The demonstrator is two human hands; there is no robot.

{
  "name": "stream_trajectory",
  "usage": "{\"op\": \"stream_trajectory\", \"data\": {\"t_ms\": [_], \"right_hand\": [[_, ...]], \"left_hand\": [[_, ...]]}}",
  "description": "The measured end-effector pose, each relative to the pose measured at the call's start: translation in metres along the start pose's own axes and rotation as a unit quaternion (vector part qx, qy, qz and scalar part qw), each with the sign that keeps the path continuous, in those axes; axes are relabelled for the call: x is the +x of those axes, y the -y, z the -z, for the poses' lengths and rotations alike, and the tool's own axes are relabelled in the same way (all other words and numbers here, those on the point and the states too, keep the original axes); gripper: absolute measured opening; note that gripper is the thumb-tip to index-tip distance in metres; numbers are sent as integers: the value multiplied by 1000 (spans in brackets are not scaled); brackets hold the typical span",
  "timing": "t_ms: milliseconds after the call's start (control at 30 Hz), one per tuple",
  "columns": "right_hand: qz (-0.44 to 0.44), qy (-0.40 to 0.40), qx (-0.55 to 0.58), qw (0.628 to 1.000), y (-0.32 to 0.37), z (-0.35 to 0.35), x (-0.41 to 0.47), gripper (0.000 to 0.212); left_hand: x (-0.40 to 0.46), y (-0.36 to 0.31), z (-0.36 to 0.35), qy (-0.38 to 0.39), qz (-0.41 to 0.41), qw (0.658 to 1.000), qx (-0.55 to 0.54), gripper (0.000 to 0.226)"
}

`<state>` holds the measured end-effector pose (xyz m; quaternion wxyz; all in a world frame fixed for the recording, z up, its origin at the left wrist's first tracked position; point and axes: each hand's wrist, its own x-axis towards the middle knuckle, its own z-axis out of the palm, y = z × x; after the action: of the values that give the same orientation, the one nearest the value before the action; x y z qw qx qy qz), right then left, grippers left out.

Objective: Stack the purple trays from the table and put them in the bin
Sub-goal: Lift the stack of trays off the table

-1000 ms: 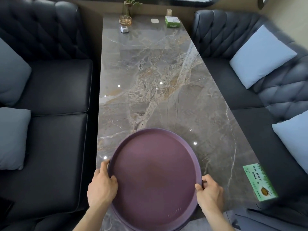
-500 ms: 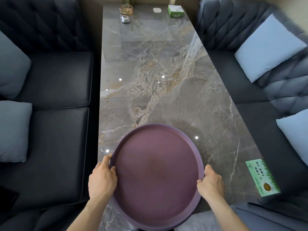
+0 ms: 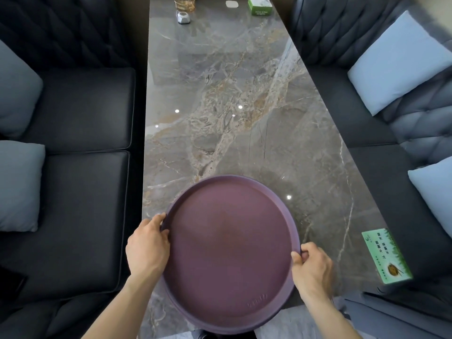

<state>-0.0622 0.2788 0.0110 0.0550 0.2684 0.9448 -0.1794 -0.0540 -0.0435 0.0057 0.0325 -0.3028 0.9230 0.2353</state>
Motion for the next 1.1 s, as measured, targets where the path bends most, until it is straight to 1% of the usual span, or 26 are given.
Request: {"op": "stream_trajectory", "data": {"t_ms": [200,367,467,533,600,700,800,867,1000,1100], "right_hand": [[-3,-12,6,1000,-2,-3,-3,5],[-7,-9,9,1000,-4,-8,-3,3],[-14,-4,43,999,-6,-10,-1,9],[-45,13,63,997,-8,-11,1,13],[-81,53,85,992,-9,-13,1,31],[-86,106,106,985,-8,-16,2,46],[-76,121,125,982,-7,-15,0,55],[-69,122,148,979,-2,-11,0,55],[-21,97,202,974,26,9,11,52],[37,82,231,969,60,36,25,56]], "left_hand": [[-4,-1,0,-6,-4,1000,24,40],[-5,4,-2,-3,-3,1000,25,42],[-2,5,-5,13,12,1000,12,37],[0,5,-7,39,34,999,-8,35],[0,8,-9,67,46,996,-21,37],[5,12,-10,105,74,990,-53,37],[9,10,-6,116,118,980,-109,34],[7,8,-3,113,132,974,-144,41],[7,0,14,109,130,957,-233,47],[16,-13,45,68,118,951,-278,47]]}}
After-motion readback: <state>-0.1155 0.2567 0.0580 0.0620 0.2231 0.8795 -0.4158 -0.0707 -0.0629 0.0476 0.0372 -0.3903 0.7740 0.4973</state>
